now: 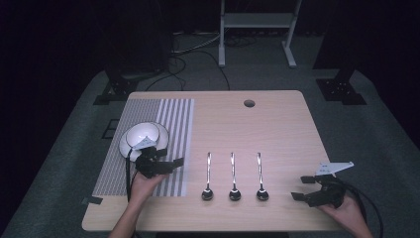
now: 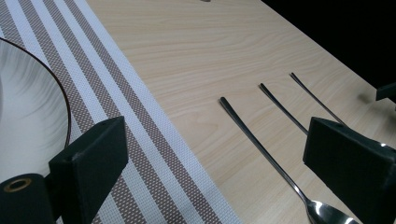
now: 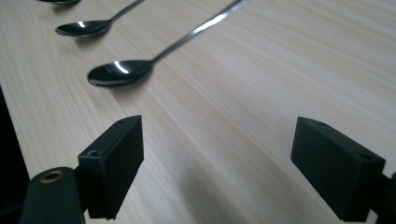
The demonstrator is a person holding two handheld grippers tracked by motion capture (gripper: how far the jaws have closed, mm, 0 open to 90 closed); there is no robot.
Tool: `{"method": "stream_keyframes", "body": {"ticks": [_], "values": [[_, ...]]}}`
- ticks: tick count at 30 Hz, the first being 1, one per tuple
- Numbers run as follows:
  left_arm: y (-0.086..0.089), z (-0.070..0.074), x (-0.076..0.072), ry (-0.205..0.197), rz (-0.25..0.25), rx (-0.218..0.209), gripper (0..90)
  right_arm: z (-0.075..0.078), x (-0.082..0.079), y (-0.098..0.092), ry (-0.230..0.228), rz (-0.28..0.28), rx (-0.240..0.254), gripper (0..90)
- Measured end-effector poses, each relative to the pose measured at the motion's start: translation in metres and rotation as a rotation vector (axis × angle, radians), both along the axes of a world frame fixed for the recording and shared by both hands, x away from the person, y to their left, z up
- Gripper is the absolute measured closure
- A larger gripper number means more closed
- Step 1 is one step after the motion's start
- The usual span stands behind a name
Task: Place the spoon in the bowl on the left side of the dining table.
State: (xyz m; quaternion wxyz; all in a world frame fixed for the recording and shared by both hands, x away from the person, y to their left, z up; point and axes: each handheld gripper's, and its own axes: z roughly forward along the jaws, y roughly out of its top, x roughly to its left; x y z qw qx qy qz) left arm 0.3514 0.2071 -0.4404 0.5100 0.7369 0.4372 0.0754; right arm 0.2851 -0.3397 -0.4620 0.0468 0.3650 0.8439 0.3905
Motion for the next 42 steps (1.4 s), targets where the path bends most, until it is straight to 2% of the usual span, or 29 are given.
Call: {"method": "stream_keyframes", "body": {"ticks": [5, 6, 7, 8, 10, 12, 13, 16, 17, 18, 19, 24, 26, 30, 32, 35, 36, 39, 42], "values": [[-0.001, 0.0, -0.001, -0.002, -0.006, 0.003, 5.7, 0.011, 0.008, 0.025, -0.002, 0.075, -0.027, 15.9], [-0.001, 0.0, -0.001, -0.002, -0.006, 0.003, 5.7, 0.011, 0.008, 0.025, -0.002, 0.075, -0.027, 15.9], [-0.001, 0.0, 0.0, -0.003, -0.007, 0.005, 5.7, 0.015, 0.011, 0.035, 0.001, 0.108, -0.048, 15.9], [0.0, 0.0, 0.0, -0.002, -0.008, 0.005, 5.7, 0.015, 0.011, 0.035, 0.001, 0.108, -0.048, 15.9], [0.002, 0.0, 0.001, 0.003, -0.002, -0.002, 5.7, 0.02, 0.015, 0.055, 0.001, 0.169, -0.078, 15.9], [0.002, -0.001, 0.001, 0.002, -0.002, -0.002, 5.7, 0.022, 0.016, 0.059, 0.001, 0.182, -0.085, 15.9], [0.002, -0.001, 0.001, 0.002, -0.002, -0.003, 5.7, 0.025, 0.019, 0.072, -0.005, 0.228, -0.102, 15.9], [0.003, -0.001, 0.001, 0.002, -0.001, -0.005, 5.7, 0.027, 0.021, 0.083, 0.0, 0.255, -0.111, 15.9], [0.003, -0.001, 0.001, 0.003, -0.002, -0.004, 5.7, 0.029, 0.024, 0.095, 0.002, 0.288, -0.127, 16.0], [0.003, -0.001, 0.001, 0.003, -0.002, -0.004, 5.7, 0.029, 0.024, 0.095, 0.002, 0.288, -0.127, 16.0], [0.003, -0.001, 0.001, 0.003, -0.003, -0.004, 5.7, 0.031, 0.026, 0.108, 0.004, 0.327, -0.147, 16.1], [0.004, -0.001, 0.002, 0.004, -0.003, -0.002, 5.7, 0.034, 0.03, 0.135, 0.006, 0.398, -0.18, 17.0], [0.004, -0.002, 0.002, 0.005, -0.005, -0.001, 5.7, 0.036, 0.031, 0.147, -0.002, 0.433, -0.197, 19.2], [0.005, -0.002, 0.002, 0.007, -0.001, -0.004, 5.7, 0.038, 0.033, 0.161, -0.008, 0.465, -0.22, 23.3], [0.005, -0.002, 0.001, 0.007, 0.0, -0.005, 5.7, 0.038, 0.034, 0.174, -0.016, 0.507, -0.242, 33.9], [0.004, -0.002, 0.002, 0.01, -0.002, -0.004, 5.7, 0.036, 0.035, 0.187, -0.029, 0.551, -0.289, 41.9], [0.004, -0.002, 0.002, 0.01, -0.002, -0.004, 5.7, 0.036, 0.035, 0.187, -0.029, 0.551, -0.289, 41.9], [0.003, -0.003, 0.002, 0.012, -0.006, -0.006, 5.7, 0.033, 0.035, 0.201, -0.047, 0.591, -0.358, 47.9], [0.002, -0.003, 0.002, 0.012, -0.011, -0.001, 5.7, 0.031, 0.035, 0.207, -0.059, 0.603, -0.384, 49.3]]}}
